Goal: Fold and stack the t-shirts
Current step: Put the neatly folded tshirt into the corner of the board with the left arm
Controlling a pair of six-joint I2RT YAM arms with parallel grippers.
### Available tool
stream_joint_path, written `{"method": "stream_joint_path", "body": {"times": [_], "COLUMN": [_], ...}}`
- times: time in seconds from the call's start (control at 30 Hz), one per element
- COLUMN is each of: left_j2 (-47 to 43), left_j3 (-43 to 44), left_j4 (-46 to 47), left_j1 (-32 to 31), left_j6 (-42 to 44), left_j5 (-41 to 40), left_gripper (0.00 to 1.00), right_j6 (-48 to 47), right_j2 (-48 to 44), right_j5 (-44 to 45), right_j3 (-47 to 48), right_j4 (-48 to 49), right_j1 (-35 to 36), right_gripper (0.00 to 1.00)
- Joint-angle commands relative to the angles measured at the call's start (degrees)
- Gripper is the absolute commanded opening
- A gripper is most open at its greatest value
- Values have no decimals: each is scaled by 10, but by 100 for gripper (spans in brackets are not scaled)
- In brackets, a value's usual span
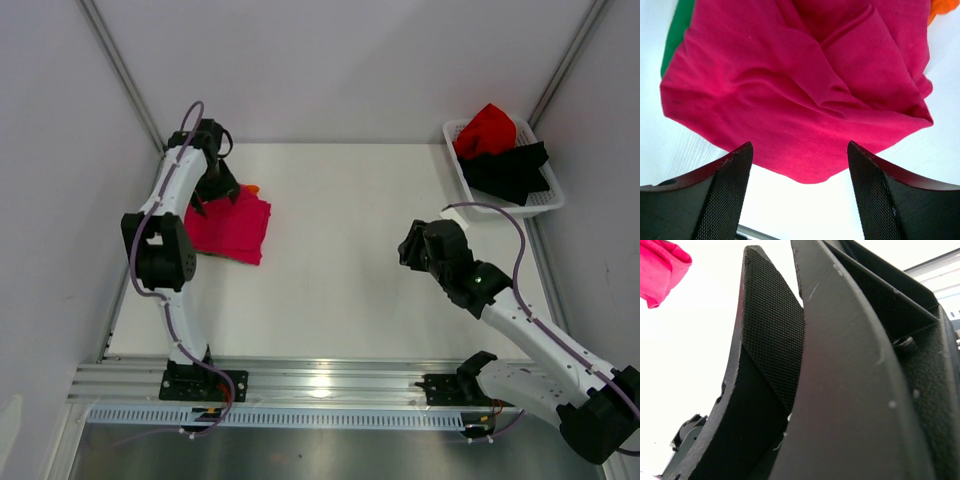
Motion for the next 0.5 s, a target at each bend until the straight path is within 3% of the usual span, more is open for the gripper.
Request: {"method": "stream_joint_path", "body": {"times": [0.0,0.17,0.3,0.47], "left_j2": [9,50,96,137], "left_j3": [-9,-15,24,64], "left_j4": [10,8,-24,-23], "left_j1": [-4,-6,-5,-5], "left_j6": [20,30,31,37], "left_j5": [1,1,-40,-34], "left_gripper": [79,79,79,79], "right_j6": [7,6,4,1], "right_j2": [2,6,4,-4], "right_j5": [-4,-3,1,8], "right_j3": [3,3,4,6], "right_j4": [18,21,18,8], "right_j1": [-1,-2,-2,-2], "right_gripper": [41,41,41,41]}}
